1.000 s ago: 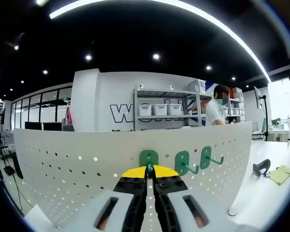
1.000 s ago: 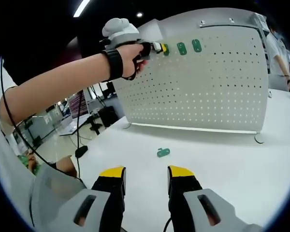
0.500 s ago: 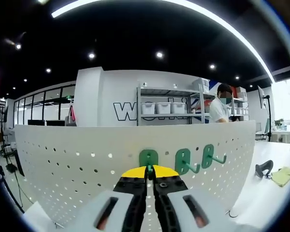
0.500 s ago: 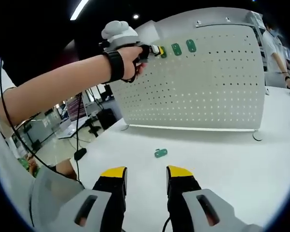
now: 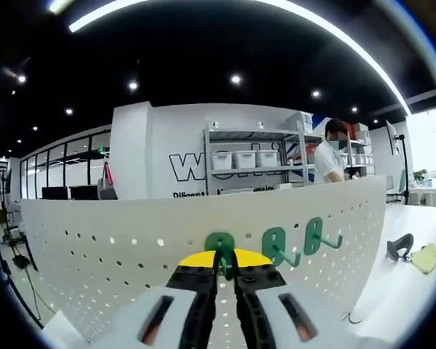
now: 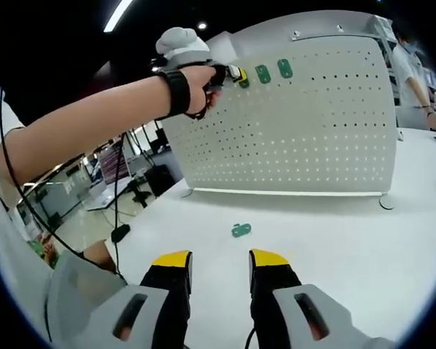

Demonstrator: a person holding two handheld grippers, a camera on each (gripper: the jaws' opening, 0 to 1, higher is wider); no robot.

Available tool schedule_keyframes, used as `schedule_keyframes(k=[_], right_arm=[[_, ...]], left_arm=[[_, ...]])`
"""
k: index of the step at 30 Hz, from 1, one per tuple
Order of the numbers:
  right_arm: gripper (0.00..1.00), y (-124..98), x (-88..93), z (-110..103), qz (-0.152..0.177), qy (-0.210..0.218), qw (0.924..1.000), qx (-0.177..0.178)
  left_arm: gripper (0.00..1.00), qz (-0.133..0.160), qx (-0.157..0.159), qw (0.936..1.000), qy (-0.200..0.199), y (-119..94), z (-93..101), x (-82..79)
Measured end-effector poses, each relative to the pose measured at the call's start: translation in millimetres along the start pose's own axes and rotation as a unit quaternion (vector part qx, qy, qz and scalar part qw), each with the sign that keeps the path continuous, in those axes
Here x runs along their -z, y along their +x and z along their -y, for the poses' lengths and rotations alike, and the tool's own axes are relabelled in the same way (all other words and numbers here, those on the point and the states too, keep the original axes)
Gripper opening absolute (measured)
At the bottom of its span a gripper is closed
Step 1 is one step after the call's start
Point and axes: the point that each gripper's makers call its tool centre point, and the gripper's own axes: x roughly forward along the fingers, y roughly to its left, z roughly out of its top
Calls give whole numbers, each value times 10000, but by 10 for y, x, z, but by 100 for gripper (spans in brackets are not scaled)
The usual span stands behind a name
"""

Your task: Insert the hook assembly into the mounting plate slot until the hook locks in place.

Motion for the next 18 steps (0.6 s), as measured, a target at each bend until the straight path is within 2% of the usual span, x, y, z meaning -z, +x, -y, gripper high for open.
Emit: schedule_keyframes(k=[5, 9, 18], right_arm=[[31, -1, -14, -5, 33, -5, 10000, 2], [31, 6, -5, -8, 9, -21, 10000, -2], [31, 16, -30, -43, 24, -67, 10000, -56]], left_arm=[[9, -118, 46, 9999, -64, 0, 3, 62], [10, -135, 115, 9998, 75, -15, 10, 80], [15, -256, 439, 9987, 61, -83, 45, 195]])
